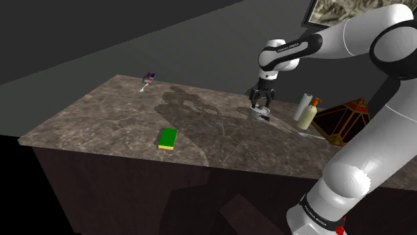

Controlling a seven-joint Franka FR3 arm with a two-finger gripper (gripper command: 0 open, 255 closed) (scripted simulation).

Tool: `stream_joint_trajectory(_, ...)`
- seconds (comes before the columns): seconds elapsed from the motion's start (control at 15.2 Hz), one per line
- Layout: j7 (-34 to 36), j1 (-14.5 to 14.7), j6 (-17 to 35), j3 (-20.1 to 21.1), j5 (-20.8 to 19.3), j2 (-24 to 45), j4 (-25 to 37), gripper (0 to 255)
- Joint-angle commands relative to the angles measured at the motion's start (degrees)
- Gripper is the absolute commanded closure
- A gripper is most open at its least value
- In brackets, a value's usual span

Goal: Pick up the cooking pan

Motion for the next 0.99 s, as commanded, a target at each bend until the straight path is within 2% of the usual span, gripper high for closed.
stream_joint_trajectory(0.0, 0.1, -0.9, 1.2, -1.0, 0.2, 3.5, 2.4, 0)
stream_joint_trajectory(0.46, 0.0, -4.5, 4.0, -3.8, 2.2, 16.3, 12.4, 0)
stream_joint_trajectory(0.92, 0.0, -9.1, 4.3, -5.7, 5.2, 29.3, 25.0, 0)
